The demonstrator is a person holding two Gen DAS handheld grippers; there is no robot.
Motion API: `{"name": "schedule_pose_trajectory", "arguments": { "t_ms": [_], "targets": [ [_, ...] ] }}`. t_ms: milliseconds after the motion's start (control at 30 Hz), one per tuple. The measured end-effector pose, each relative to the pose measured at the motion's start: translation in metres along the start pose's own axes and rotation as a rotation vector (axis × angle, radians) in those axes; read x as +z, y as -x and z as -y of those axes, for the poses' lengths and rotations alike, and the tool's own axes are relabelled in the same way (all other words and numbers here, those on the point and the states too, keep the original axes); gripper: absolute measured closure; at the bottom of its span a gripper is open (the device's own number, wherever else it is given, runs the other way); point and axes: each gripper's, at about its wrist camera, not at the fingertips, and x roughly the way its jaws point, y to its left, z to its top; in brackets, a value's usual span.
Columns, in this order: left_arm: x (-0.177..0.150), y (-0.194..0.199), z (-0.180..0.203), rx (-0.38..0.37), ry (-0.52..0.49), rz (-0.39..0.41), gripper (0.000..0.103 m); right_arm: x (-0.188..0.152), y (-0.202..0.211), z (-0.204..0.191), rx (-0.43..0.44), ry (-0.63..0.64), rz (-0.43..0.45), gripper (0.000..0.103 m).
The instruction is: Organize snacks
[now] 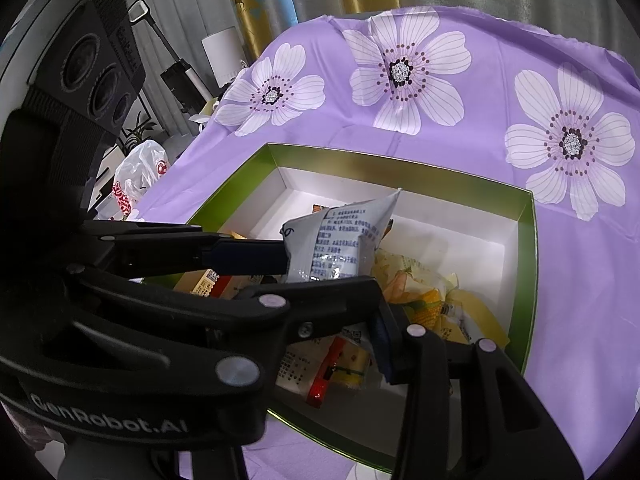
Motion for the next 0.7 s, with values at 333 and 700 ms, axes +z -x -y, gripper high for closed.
{"name": "schedule_pose_trajectory", "arguments": {
  "t_ms": [333,700],
  "targets": [
    [-0.003,0.002,-0.002,0.078,-0.011,0.006,0.043,0.0,0.004,0.001,-0.035,0.005,-0.002,0.044],
    [-0.009,0.021,0.002,0.152,-0.033,0.046,0.025,-0.001,0.014,-0.003,-0.068,-0.01,0.011,0.029]
  ]
}}
